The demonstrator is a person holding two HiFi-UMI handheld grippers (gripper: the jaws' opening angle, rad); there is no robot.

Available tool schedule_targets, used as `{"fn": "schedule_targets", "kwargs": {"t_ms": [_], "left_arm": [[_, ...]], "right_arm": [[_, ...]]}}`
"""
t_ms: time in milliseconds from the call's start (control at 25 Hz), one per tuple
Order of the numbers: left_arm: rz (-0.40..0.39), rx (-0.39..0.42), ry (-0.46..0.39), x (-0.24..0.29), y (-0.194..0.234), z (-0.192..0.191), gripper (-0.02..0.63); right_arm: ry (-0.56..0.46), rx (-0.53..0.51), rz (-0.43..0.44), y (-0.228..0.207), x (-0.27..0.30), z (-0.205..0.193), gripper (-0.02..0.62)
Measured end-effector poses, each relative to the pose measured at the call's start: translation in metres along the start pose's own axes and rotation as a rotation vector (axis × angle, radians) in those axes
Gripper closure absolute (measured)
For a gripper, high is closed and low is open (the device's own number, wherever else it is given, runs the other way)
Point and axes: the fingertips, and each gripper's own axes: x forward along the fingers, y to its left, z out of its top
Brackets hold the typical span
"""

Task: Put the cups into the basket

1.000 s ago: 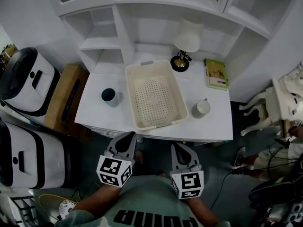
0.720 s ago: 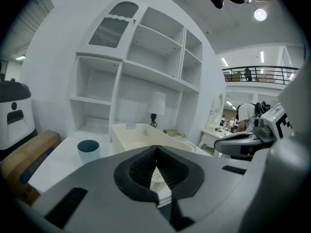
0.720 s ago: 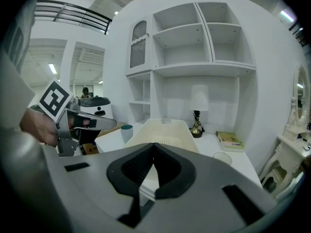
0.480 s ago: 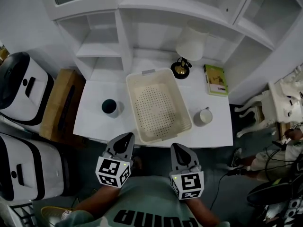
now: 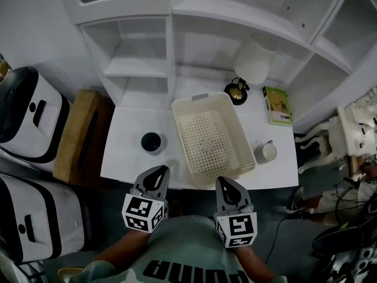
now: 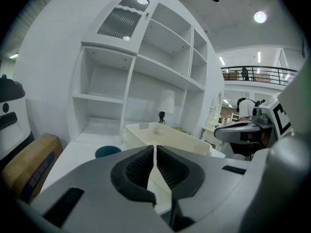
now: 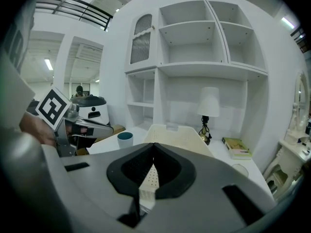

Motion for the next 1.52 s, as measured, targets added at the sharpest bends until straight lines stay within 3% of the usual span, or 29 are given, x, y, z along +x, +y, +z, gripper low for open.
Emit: {"fn": "schedule_targets", "kwargs": {"t_ms": [320, 560, 880, 1520], "left_arm": [[0.028, -0.008, 0.008, -0.003, 0.04, -0.006, 0.574], [0.061, -0.012, 0.02, 0.0, 0.058, -0.012, 0.484], [0.096, 0.003, 0.065, 0.027, 0.083, -0.022, 0.295], [0.132, 0.018, 0.106, 0.078, 0.122, -0.037, 0.179]], "right_arm": [[0.013, -0.007, 0.01, 0.02, 0.017, 0.007, 0.581], [0.012, -0.033, 0.043, 0.026, 0.029, 0.011, 0.581], [0.013, -0.043, 0.06, 0.017, 0.038, 0.015, 0.581], [0.034, -0.061, 0.022, -0.012, 0.041, 0.022, 0.581]]}}
